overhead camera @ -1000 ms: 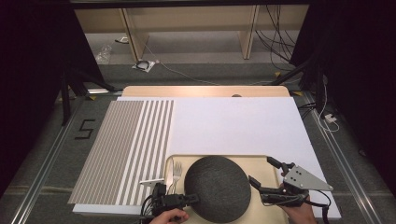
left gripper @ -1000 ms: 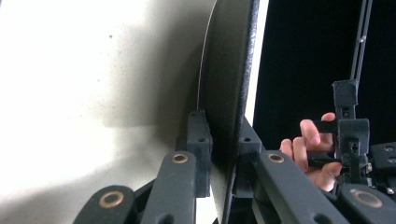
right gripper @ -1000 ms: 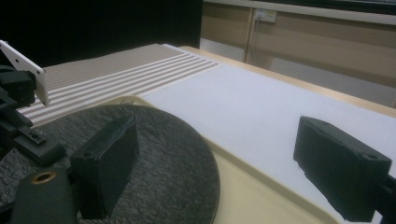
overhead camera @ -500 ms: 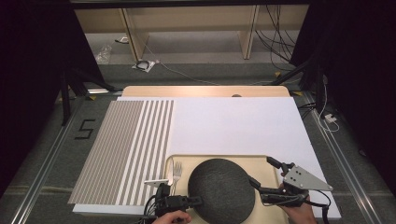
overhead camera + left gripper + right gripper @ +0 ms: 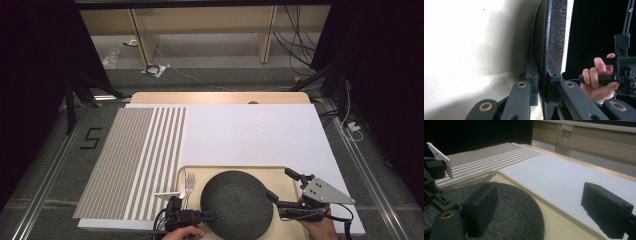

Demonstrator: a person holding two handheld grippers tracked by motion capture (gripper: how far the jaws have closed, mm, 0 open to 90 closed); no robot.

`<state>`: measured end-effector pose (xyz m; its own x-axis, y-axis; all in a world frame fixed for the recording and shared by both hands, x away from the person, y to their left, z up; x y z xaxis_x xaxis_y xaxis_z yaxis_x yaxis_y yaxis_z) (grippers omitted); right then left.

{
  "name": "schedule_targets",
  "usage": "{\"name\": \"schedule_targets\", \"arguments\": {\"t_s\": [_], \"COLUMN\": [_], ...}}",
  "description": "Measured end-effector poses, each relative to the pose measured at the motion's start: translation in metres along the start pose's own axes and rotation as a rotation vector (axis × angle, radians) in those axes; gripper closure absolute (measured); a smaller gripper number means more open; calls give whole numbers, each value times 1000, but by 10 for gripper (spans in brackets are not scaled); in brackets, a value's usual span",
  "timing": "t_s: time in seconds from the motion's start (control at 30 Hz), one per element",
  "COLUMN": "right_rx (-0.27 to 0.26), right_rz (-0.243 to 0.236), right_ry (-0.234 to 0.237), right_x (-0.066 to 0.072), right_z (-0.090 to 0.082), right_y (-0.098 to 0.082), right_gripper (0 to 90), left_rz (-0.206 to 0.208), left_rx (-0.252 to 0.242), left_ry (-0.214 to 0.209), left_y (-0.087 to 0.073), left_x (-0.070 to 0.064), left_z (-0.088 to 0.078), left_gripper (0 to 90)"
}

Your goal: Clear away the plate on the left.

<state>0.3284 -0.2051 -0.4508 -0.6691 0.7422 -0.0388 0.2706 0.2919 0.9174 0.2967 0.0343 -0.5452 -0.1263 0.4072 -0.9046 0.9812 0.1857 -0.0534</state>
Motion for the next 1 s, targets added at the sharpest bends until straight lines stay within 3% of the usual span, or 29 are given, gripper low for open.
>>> {"name": "schedule_targets", "arguments": {"t_s": [0.3, 0.7, 1.0], "right_rx": [5, 4, 4], "right_rz": [-3, -5, -5], "right_ry": [0, 0, 3], "right_x": [0, 0, 1], "right_z": [-1, -1, -1], "right_y": [0, 0, 0], "right_gripper": [153, 154, 154], "left_rz": [15, 40, 56], "left_rx": [22, 62, 84], "left_ry": [12, 33, 44], "left_y": [1, -1, -2], "left_x": [2, 1, -1], "left_z": [1, 3, 3], "left_gripper": [792, 611, 542]}}
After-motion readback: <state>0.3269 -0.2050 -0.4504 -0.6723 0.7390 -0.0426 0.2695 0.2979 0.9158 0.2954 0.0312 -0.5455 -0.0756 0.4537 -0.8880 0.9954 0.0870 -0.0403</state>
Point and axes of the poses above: each handheld gripper's, and its own axes: z roughly forward along the jaws, y roughly out of its top, x roughly to its left, the point moved 8 cm from there along z, roughly forward along the jaws, and after that the axes turned 7 degrees about x, right-handed, at the moved point
